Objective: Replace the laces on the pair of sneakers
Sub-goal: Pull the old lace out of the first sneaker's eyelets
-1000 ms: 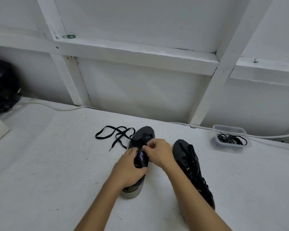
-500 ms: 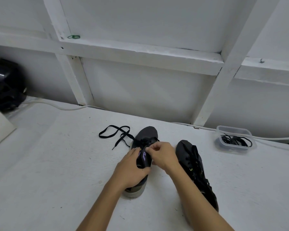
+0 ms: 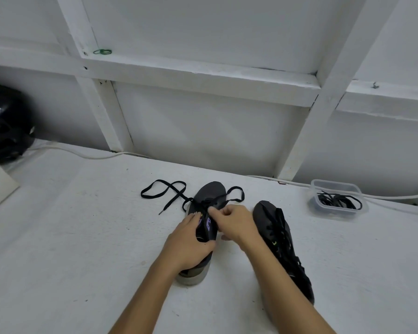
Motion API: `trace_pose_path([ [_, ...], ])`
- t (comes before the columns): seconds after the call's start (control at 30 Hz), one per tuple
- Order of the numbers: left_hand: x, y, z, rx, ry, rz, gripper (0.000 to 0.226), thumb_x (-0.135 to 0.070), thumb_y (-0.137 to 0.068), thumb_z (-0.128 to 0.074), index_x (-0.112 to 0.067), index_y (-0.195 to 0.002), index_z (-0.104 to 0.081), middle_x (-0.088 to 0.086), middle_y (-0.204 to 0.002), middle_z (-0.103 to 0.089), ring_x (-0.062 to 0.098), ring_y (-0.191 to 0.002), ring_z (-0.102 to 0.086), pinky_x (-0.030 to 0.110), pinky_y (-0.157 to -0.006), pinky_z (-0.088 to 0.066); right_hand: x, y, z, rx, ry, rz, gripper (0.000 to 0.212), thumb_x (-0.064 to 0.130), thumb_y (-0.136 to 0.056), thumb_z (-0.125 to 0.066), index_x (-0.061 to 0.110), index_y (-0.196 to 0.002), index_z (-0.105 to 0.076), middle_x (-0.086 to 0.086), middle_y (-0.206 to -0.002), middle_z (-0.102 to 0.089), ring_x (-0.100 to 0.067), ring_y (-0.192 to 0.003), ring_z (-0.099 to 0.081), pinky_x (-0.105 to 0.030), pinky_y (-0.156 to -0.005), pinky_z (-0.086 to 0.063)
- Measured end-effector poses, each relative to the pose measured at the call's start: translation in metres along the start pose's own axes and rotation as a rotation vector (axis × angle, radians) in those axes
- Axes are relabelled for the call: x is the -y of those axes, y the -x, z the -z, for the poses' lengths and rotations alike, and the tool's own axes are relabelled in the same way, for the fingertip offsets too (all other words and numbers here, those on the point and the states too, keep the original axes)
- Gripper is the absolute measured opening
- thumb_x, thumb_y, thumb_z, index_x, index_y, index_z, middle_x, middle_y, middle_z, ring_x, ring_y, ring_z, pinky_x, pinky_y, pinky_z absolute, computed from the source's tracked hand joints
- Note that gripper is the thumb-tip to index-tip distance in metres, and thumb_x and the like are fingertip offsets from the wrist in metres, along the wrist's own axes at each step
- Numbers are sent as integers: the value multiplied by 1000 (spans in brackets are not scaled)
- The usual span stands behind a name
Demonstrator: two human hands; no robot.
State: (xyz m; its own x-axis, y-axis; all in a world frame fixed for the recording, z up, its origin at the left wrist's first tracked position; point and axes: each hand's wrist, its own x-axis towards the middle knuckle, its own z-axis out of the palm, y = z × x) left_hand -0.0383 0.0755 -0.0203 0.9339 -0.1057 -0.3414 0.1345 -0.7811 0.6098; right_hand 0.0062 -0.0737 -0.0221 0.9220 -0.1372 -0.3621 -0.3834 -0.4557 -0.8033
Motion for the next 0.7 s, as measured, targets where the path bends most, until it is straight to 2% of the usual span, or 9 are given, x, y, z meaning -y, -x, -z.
trace_pose_path([
  [0.1,-1,0,1,6,5,8,87,-51,-86,-62,-32,-158,-18,-14,-162,-23,13,-144,-32,37,-116,-33,1,-1,-8,-1,83,92,25,30,-93,-68,11,-78,-69,-2,-75,-71,-23,-75,-69,-38,-75,-60],
  [0.17,-1,0,1,1,19,-8,82,-50,-84,-63,-33,-155,-25,-14,-158,-31,13,-138,-38,37,-113,-37,4,-5,-7,-53,111,143,23,22,-94,-62,8,-76,-66,-5,-73,-69,-25,-73,-67,-36,-72,-57],
  [0.23,-1,1,1,4,30,-4,85,-51,-84,-64,-33,-156,-23,-13,-160,-28,13,-141,-36,39,-115,-35,6,-11,1,-231,104,210,23,19,-94,-58,4,-76,-63,-7,-76,-67,-26,-72,-62,-36,-65,-46],
  [0.3,0,0,0,8,30,10,92,-53,-84,-64,-31,-159,-17,-13,-165,-19,13,-148,-27,39,-119,-29,8,-15,12,-403,20,241,20,20,-95,-58,10,-78,-60,-3,-84,-64,-20,-78,-57,-28,-65,-33],
  [0.37,1,-1,0,10,27,12,94,-54,-84,-64,-30,-160,-14,-13,-165,-16,13,-149,-25,37,-120,-27,5,-14,13,-440,-54,230,19,22,-96,-57,13,-79,-59,-4,-88,-65,-20,-82,-60,-29,-69,-39],
  [0.47,-1,0,-3,-19,14,-1,91,-50,-85,-64,-27,-159,-16,-11,-164,-18,14,-147,-27,31,-114,-29,-3,-8,0,-236,-205,64,24,28,-97,-60,9,-84,-63,-9,-85,-71,-25,-80,-70,-42,-70,-61],
  [0.53,-3,1,-6,-59,-26,-26,85,-46,-87,-62,-26,-158,-20,-8,-161,-24,15,-143,-31,28,-111,-32,-6,-2,-6,-33,-280,-57,28,36,-93,-68,9,-86,-68,-9,-83,-74,-18,-74,-71,-35,-61,-63],
  [0.6,-3,2,-10,-89,-56,-39,83,-44,-88,-61,-25,-158,-20,-7,-159,-27,16,-142,-32,32,-113,-36,-7,1,-8,39,-262,-25,25,36,-90,-73,12,-85,-71,-3,-79,-75,-12,-68,-68,-32,-62,-62],
  [0.7,-4,3,-12,-96,-78,-40,87,-45,-89,-61,-25,-159,-14,-8,-162,-19,14,-146,-25,31,-113,-33,-4,1,-6,33,-110,96,14,25,-94,-69,18,-82,-70,2,-78,-71,-13,-69,-65,-37,-70,-61],
])
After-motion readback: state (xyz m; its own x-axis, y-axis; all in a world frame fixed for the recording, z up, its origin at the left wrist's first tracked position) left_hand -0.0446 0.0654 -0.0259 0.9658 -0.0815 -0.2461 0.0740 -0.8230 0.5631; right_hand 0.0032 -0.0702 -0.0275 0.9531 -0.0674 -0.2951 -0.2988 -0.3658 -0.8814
